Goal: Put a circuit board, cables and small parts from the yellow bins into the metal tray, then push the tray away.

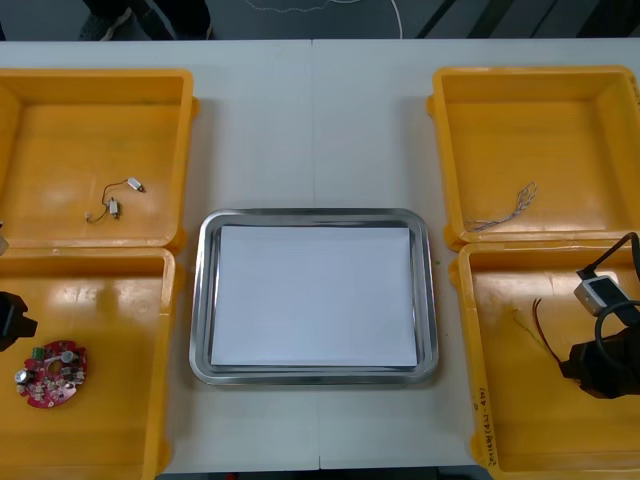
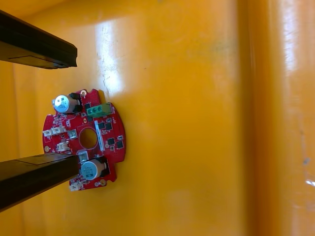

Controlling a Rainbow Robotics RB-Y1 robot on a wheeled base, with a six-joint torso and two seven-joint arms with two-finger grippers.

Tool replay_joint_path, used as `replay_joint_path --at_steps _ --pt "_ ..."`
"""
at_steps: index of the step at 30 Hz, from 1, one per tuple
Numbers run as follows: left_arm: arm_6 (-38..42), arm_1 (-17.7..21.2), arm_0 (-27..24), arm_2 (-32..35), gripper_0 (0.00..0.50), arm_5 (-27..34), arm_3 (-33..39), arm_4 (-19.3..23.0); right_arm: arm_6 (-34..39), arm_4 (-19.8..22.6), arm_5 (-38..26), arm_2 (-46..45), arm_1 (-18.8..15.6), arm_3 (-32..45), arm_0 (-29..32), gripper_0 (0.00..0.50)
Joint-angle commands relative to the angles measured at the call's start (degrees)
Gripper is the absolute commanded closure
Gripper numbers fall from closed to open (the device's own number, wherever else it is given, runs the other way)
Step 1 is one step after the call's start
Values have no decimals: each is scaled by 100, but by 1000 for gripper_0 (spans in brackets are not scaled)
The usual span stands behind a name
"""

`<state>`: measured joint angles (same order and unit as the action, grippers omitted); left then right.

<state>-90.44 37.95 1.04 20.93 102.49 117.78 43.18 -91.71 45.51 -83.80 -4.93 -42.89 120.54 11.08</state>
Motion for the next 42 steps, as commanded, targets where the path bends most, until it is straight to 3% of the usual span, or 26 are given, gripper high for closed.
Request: replay_joint_path --at_steps 1,10,17,42 --pt "1266 257 -244 60 0 -97 -186 -73 -656 -95 -216 -413 413 163 61 0" --pt "1916 257 -236 -371 0 -510 -572 -205 -1526 -200 -268 -668 773 14 52 0" --pt "1916 248 -174 -714 0 -836 -968 -293 -1869 -288 -216 -703 896 -232 35 0" --pt "879 248 274 -731 0 -985 -827 -266 -2141 -394 180 -237 984 -777 -132 0"
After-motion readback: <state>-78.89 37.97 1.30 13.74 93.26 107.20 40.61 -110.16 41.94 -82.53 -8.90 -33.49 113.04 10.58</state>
